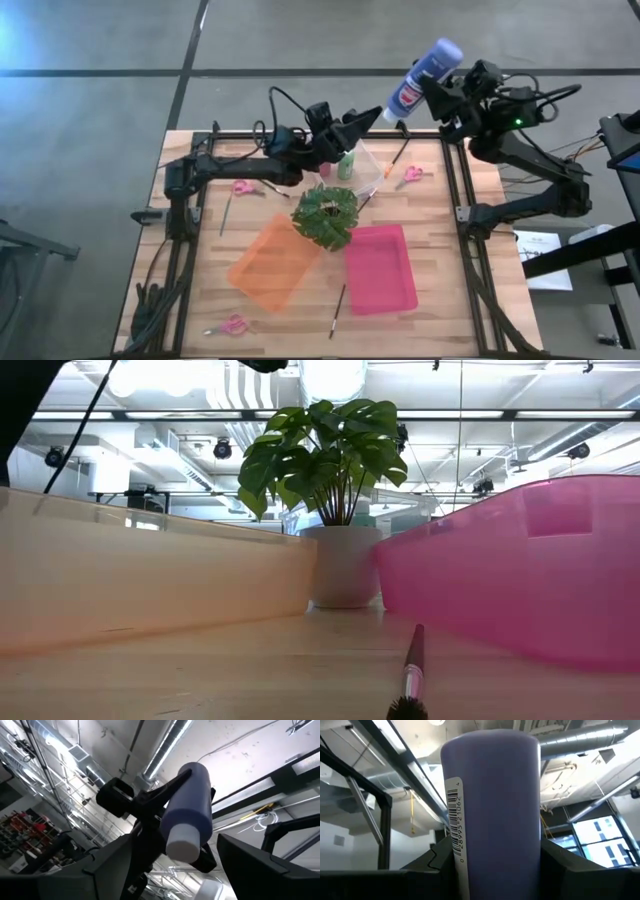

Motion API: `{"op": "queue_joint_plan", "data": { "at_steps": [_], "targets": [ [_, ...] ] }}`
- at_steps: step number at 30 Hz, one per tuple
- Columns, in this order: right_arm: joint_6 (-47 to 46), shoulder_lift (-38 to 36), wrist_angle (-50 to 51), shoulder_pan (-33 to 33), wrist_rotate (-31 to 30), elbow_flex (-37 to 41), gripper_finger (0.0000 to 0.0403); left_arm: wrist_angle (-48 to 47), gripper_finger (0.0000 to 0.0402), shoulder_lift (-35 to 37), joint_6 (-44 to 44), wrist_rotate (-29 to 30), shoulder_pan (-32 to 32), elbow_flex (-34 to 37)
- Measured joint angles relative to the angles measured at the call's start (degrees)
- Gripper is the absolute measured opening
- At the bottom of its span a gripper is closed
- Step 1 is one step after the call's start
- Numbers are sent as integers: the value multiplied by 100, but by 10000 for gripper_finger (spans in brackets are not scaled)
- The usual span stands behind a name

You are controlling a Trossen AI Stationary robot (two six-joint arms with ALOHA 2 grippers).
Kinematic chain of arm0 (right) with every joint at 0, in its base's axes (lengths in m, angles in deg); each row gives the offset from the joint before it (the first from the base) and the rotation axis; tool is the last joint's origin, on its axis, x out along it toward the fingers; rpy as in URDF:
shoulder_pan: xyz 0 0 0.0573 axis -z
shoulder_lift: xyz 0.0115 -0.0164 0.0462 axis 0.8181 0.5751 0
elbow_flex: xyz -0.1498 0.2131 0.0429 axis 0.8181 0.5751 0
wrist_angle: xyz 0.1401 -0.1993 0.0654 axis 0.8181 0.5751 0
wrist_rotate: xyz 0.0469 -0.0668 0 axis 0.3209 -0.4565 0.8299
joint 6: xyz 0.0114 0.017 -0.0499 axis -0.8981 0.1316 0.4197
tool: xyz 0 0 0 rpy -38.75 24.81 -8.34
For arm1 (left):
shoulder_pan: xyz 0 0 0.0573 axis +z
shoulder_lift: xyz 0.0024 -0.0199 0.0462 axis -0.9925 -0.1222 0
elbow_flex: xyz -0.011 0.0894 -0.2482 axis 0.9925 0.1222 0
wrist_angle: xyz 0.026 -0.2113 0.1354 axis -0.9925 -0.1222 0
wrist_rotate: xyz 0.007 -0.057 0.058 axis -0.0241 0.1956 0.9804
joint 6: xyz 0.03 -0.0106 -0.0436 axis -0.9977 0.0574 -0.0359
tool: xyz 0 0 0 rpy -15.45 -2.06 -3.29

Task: Pick & Place Paint Supplies
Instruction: Put the blue acrylic craft paint bottle into the transparent bin

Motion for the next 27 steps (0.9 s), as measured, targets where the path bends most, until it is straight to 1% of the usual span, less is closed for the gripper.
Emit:
{"op": "queue_joint_plan", "data": {
  "at_steps": [7, 12, 19, 27],
  "targets": [
    [-305, 300, -348, 2, 3, 0, 171, 31, 298, -4, 5, -82, 2, -28],
    [-565, 429, -599, 2, 91, 0, 171, 26, 298, -3, 7, -386, 0, -117],
    [-637, 485, -628, 2, 123, 0, 171, 27, 298, 2, 135, -588, -4, -120],
    [-823, 553, -606, 2, 153, 7, 171, 4, 294, 2, 181, -598, -9, -120]
  ]
}}
